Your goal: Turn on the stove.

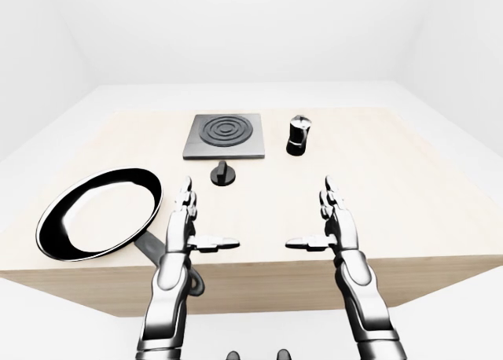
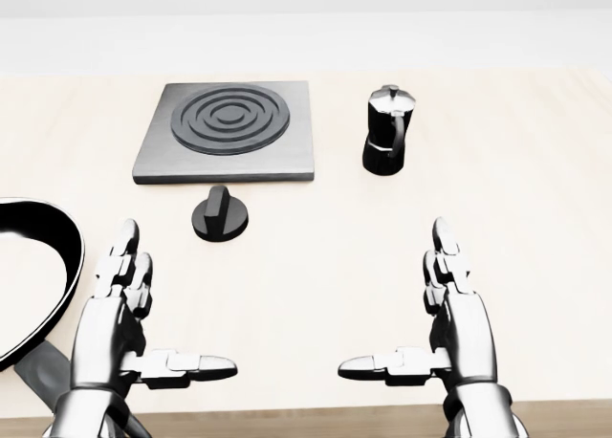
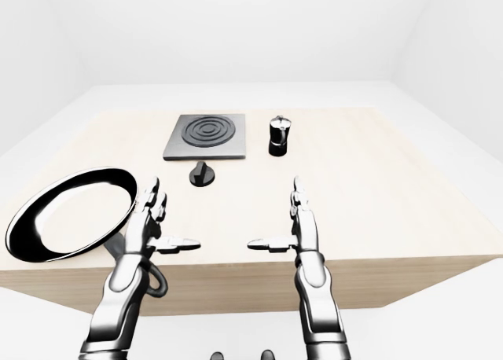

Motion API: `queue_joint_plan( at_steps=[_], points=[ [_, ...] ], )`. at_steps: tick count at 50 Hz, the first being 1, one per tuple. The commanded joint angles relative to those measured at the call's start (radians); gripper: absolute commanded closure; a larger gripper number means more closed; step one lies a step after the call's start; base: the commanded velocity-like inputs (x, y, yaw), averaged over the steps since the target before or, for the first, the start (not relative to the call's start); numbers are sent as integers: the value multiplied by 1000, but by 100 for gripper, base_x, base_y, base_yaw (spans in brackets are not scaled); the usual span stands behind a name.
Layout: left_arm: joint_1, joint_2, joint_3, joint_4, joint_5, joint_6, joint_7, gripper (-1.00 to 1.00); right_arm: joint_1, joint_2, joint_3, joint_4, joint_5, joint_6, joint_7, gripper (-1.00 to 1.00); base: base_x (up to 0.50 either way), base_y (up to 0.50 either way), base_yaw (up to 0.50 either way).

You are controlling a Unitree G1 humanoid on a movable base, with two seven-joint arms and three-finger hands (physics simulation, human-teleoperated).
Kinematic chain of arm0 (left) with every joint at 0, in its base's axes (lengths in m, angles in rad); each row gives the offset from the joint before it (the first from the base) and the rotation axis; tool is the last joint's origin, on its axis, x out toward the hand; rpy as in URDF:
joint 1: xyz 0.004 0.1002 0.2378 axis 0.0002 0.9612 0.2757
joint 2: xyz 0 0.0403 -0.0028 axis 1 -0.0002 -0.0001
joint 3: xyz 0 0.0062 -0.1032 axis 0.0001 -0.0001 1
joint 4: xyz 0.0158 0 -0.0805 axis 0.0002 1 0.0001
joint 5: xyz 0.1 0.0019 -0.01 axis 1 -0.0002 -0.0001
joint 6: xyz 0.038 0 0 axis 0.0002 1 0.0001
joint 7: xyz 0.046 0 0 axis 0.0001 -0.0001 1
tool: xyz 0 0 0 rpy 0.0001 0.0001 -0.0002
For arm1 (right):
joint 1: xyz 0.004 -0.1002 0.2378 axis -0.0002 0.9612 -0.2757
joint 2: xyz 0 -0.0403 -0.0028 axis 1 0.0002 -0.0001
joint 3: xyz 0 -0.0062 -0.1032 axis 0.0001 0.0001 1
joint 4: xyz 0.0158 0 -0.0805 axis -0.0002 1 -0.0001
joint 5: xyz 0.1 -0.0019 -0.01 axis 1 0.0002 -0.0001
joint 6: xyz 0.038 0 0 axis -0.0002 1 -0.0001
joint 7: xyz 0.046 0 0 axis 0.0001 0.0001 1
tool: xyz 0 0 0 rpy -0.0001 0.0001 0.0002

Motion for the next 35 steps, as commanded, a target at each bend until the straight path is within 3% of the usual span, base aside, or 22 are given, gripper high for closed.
queue_joint_plan(
  at_steps=[1,10,17,35],
  points=[
    [-4,32,68,-82,-24,37,-54,-100,1,-12,-26,12,0,-13,6,-100,0,0,0],
    [-9,33,71,-87,-13,37,-59,-100,8,-12,-25,0,-1,-6,6,-100,0,0,0],
    [-10,33,79,-96,-21,37,-59,-100,4,-11,-22,17,-5,-21,7,-100,0,0,0],
    [-9,31,72,-90,-18,37,-56,-100,2,-13,-23,21,-4,-23,12,-100,0,0,0]
  ],
)
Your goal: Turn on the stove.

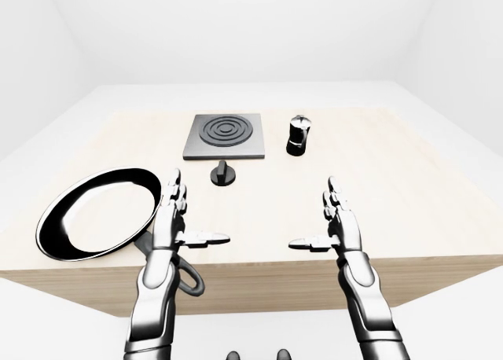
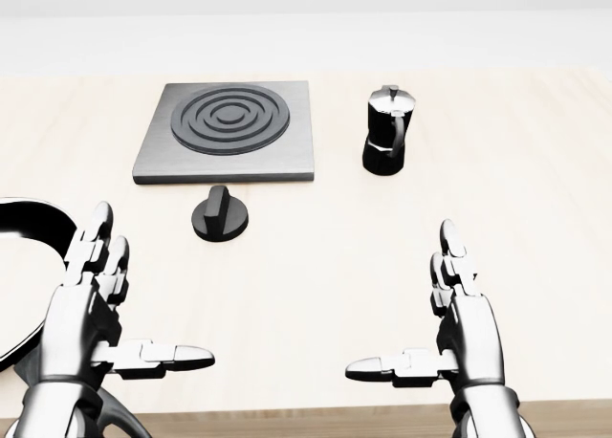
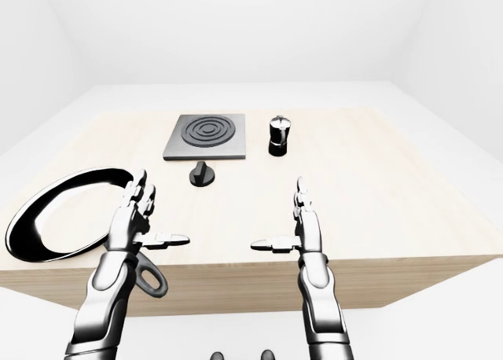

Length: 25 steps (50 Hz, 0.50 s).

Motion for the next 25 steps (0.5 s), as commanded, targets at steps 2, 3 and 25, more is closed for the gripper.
queue_joint_plan(
  at_steps=[2,3,25],
  points=[
    [2,0,0,-11,-1,0,-1,-100,-1,-1,-1,1,0,1,3,-100,0,0,0],
    [1,0,0,-8,-1,0,-2,-100,-2,-1,-2,2,0,1,3,-100,0,0,0],
    [-1,1,0,1,-2,0,-7,-100,3,0,1,-11,-1,11,3,-100,11,0,0]
  ],
)
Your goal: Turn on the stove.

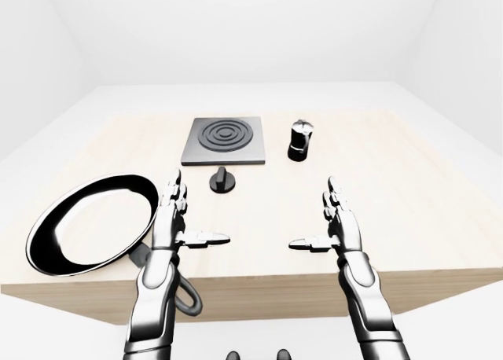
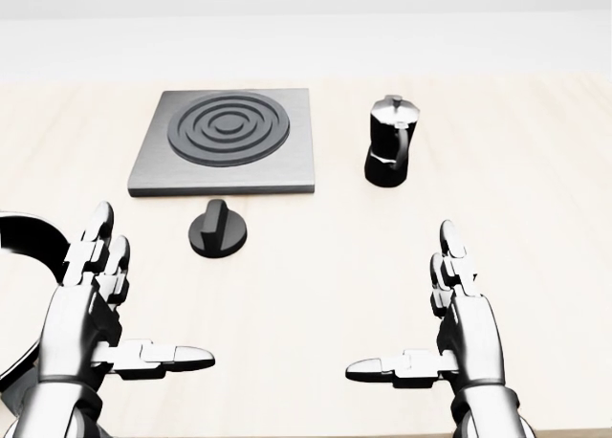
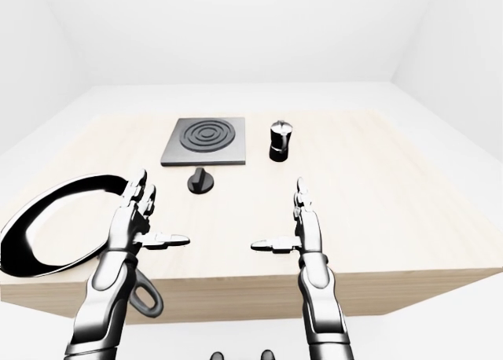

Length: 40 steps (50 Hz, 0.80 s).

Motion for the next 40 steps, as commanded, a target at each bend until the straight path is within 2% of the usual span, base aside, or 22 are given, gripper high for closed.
queue_joint_plan(
  at_steps=[1,13,33,40],
  points=[
    [-4,1,1,6,0,0,-2,-100,1,0,1,-9,-1,8,0,-100,31,0,0],
    [-1,1,-1,9,3,0,-5,-100,2,1,1,-2,0,1,2,-100,32,0,0],
    [-6,2,0,21,6,0,-5,-100,-4,0,0,4,1,5,1,-100,31,0,0],
    [-4,2,0,14,9,0,-3,-100,0,-1,2,-1,-5,7,3,-100,5,0,0]
  ],
)
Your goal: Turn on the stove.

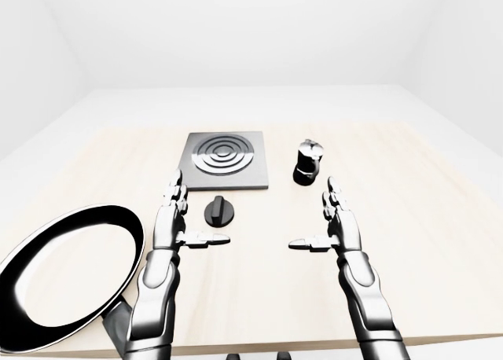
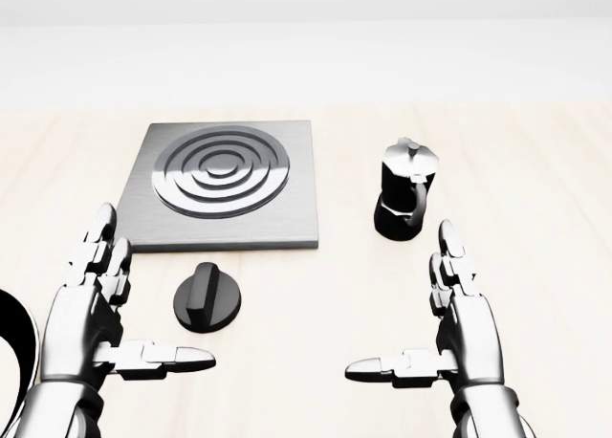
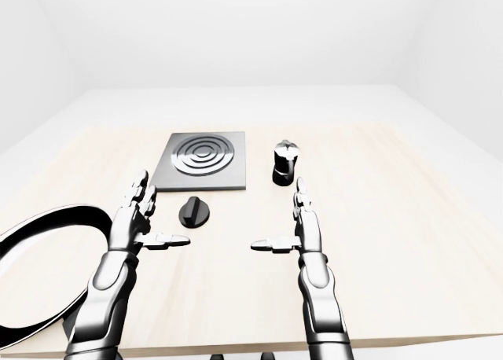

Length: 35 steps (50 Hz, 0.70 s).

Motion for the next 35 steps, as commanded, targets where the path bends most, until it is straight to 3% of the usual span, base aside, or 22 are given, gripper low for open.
queue_joint_plan(
  at_steps=[1,21,22,35],
  points=[
    [0,0,0,2,3,0,2,-100,0,-1,0,6,-3,-2,3,-100,0,0,0],
    [-59,22,14,39,19,0,3,-100,-5,0,0,18,-2,0,2,-100,0,0,0],
    [-105,33,21,102,16,0,-2,-100,-6,1,1,16,-3,8,0,-100,0,0,0],
    [-167,56,24,239,0,0,-14,-100,-13,-1,-2,32,2,4,-2,-100,0,0,0]
  ],
)
